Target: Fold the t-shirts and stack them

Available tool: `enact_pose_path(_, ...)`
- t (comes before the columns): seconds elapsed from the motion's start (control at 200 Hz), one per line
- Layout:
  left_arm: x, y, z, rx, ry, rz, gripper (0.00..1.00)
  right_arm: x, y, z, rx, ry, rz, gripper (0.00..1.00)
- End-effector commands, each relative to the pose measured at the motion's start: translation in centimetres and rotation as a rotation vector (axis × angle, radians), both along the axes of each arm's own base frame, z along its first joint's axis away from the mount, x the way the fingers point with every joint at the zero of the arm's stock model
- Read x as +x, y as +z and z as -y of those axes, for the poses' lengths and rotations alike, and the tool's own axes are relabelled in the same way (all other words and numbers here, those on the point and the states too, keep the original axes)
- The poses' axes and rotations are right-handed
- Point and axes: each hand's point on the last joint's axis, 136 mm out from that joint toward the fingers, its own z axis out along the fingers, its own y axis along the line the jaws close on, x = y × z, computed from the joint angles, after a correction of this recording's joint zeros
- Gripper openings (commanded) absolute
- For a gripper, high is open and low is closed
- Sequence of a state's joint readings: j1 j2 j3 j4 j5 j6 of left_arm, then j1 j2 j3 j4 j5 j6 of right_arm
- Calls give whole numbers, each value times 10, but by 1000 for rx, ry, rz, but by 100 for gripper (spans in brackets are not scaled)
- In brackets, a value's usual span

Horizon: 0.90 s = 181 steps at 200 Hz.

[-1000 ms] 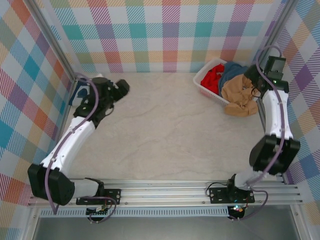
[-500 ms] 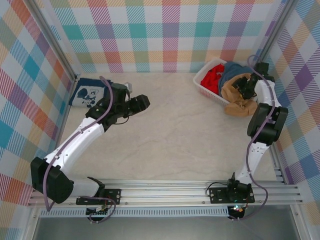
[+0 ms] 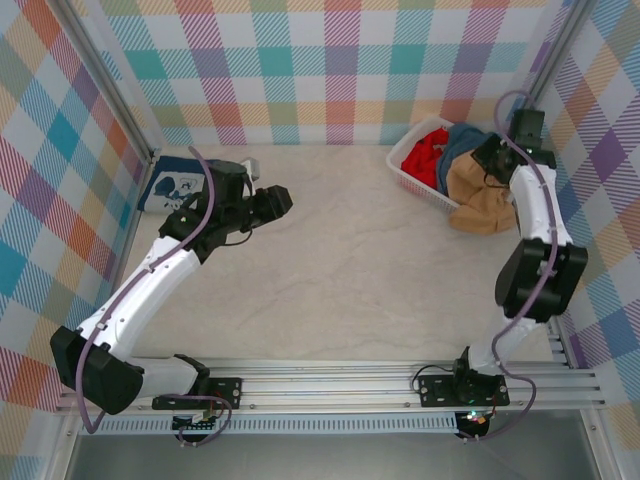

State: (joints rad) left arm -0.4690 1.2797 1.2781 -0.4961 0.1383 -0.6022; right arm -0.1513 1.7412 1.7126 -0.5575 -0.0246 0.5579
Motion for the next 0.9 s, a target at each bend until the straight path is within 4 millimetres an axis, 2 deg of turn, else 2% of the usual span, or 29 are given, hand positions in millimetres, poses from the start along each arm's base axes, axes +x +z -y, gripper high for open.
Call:
enact_pose_path(0.0,-3,17,0,-7,-6,40,47,-16,134,-39,-113,84,324,0)
enact_pose_path(0.11,-1,21,-6,11,26,52,47,-37,209,-102,-115,266,508,0)
enact_pose_path(0.215,1,23,-16,36,73,62,47,-71,270,-170,-60,467,685,0)
enact_pose_path(0.31,1,26,-25,59,114,74,47,-100,301,-214,7,586,767,0)
enact_pose_path(0.38,-2,26,-36,85,157,72,48,-111,303,-236,54,635,761,0)
enact_pose_path(0.46,-6,27,-45,110,188,74,48,-113,278,-252,95,666,680,0)
enact_pose_path(0.49,-8,27,-48,116,198,71,48,-110,260,-254,105,658,628,0)
enact_pose_path(0.55,-12,26,-52,123,203,62,48,-107,226,-252,134,632,538,0)
enact_pose_path(0.72,-27,20,-62,142,217,29,48,-113,157,-237,105,564,350,0)
enact_pose_path(0.8,-35,11,-71,159,244,2,48,-118,104,-247,124,613,192,0)
enact_pose_path(0.9,-44,-2,-74,156,252,-31,48,-136,17,-255,203,604,-59,0)
